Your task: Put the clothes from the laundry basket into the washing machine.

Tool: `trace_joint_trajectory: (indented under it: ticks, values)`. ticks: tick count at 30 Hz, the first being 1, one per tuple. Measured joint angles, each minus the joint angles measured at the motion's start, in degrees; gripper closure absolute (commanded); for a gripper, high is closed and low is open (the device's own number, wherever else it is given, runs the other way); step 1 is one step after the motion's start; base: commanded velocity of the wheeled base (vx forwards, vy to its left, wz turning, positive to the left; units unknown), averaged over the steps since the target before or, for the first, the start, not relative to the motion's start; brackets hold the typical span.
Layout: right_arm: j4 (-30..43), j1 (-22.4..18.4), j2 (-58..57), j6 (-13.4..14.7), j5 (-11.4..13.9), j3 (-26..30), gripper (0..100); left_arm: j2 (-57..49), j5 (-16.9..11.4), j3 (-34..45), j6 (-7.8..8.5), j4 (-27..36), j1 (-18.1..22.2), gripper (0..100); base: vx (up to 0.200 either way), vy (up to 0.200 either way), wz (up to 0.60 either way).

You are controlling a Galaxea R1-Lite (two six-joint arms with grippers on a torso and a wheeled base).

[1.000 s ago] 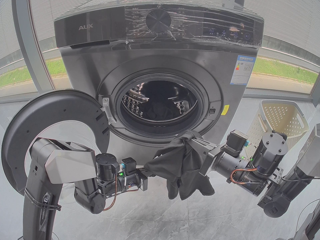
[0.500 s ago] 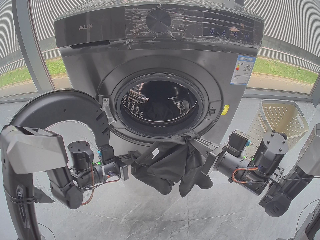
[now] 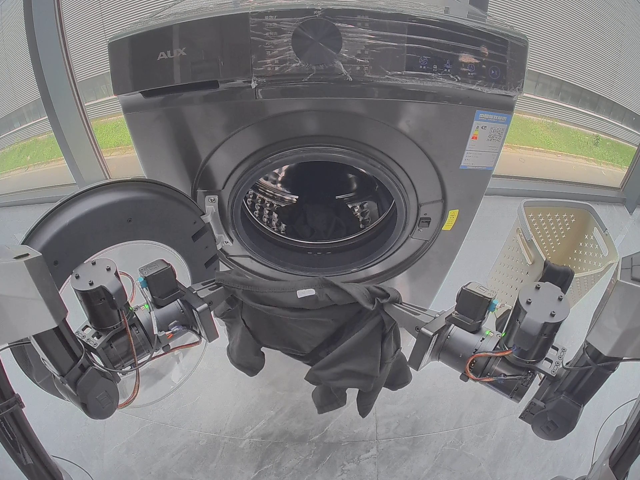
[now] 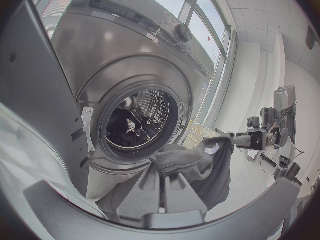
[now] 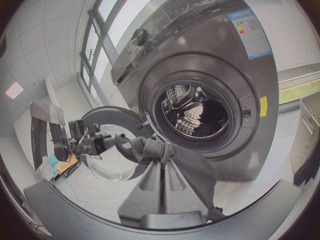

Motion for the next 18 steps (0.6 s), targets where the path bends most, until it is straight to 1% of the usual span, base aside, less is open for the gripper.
trace_joint_trajectory:
  ticks: [9, 15, 18]
  values:
    - [0.02, -1.23, 3.94, -0.22, -0.02, 1.18, 100, -2.27, 0.16, -1.00, -0.28, 0.02, -0.21, 100, 0.000, 0.000, 0.00]
    - [0.00, -0.57, 6.07, -0.22, -0.09, 2.69, 100, -2.89, 0.17, -0.99, -0.20, 0.02, -0.62, 100, 0.000, 0.000, 0.00]
    - [-0.01, -0.44, 8.11, -0.24, -0.09, 2.21, 100, -3.04, 0.17, -1.02, -0.13, 0.02, -0.82, 100, 0.000, 0.000, 0.00]
